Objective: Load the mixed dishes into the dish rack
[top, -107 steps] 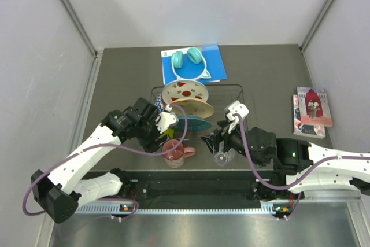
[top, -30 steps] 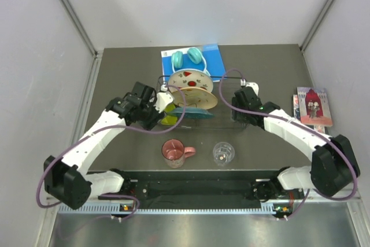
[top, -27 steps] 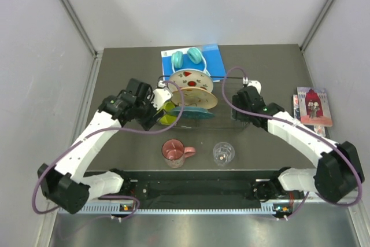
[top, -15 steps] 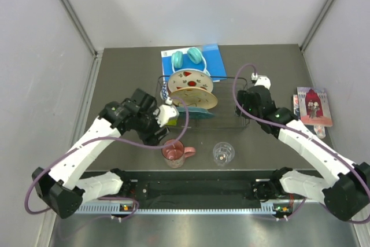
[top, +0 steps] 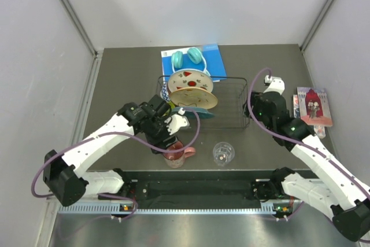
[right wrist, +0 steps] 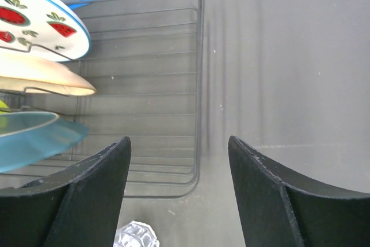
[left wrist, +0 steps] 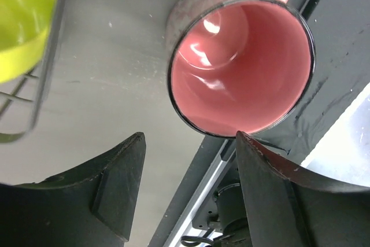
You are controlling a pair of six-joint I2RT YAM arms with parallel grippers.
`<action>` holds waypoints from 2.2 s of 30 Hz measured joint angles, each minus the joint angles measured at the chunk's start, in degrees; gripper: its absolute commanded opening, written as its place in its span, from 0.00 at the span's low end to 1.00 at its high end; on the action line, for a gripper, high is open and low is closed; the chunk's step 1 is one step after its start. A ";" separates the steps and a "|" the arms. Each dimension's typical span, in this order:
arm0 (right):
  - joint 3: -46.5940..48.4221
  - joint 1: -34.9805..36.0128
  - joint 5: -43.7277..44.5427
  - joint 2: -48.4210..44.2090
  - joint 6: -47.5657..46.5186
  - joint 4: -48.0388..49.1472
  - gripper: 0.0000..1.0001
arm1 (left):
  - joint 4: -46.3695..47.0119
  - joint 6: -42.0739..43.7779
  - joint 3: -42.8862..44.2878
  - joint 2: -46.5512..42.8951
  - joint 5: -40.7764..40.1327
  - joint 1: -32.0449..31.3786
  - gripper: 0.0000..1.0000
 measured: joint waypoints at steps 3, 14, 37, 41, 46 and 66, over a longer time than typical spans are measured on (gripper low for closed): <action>-0.55 0.00 0.02 -0.31 -0.02 -0.22 0.67 | -0.17 -0.20 2.38 2.03 -0.17 0.00 0.67; -1.68 0.00 0.04 -0.74 -0.46 -0.61 0.65 | 0.26 -3.72 6.10 4.94 2.21 -0.04 0.62; 0.48 0.00 0.87 -5.70 -0.68 -4.90 0.64 | 8.04 -5.38 0.90 15.08 -0.96 -1.88 0.00; 0.92 0.00 0.90 -6.82 -0.63 -5.03 0.64 | 7.78 -5.25 0.83 14.84 -1.11 -2.82 0.00; 0.92 0.00 0.87 -7.04 -0.66 -5.05 0.63 | 5.33 -5.35 0.94 12.41 -2.43 -3.08 0.00; 9.68 0.02 -10.91 -6.62 3.28 -5.09 0.73 | -7.50 0.02 32.28 -0.57 -9.88 -3.34 0.00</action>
